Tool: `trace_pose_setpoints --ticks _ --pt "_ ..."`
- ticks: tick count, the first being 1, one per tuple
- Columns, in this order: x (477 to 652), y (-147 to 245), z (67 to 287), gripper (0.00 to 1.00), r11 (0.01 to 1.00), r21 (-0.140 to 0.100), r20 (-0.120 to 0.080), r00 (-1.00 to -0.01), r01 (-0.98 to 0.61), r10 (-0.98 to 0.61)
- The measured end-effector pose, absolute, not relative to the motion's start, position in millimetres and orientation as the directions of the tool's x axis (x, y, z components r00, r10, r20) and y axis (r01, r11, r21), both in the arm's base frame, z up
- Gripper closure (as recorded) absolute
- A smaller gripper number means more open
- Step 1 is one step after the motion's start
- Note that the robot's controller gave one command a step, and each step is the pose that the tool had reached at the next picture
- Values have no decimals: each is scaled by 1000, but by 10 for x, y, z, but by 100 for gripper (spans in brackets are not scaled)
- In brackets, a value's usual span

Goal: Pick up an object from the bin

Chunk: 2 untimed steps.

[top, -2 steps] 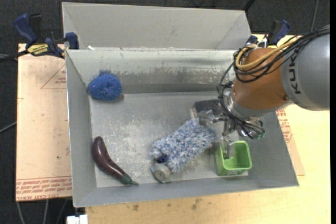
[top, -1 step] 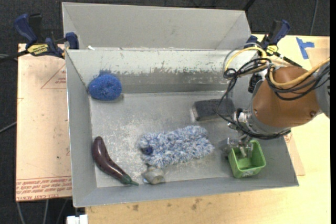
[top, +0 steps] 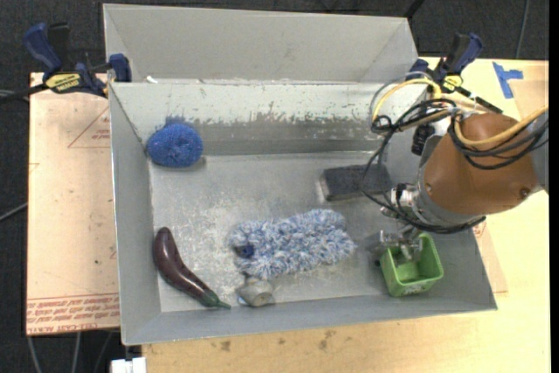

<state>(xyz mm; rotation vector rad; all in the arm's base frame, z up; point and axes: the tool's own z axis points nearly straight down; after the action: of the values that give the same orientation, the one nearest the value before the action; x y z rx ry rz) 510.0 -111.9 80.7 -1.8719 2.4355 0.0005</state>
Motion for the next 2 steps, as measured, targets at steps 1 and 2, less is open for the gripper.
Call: trace_pose_setpoints --ticks 1,2 --pt "5089 -1141 819 100 255 -43 -62 -252 -966 -966" --pt "5103 -1109 811 100 251 -40 -52 -249 -967 -967"
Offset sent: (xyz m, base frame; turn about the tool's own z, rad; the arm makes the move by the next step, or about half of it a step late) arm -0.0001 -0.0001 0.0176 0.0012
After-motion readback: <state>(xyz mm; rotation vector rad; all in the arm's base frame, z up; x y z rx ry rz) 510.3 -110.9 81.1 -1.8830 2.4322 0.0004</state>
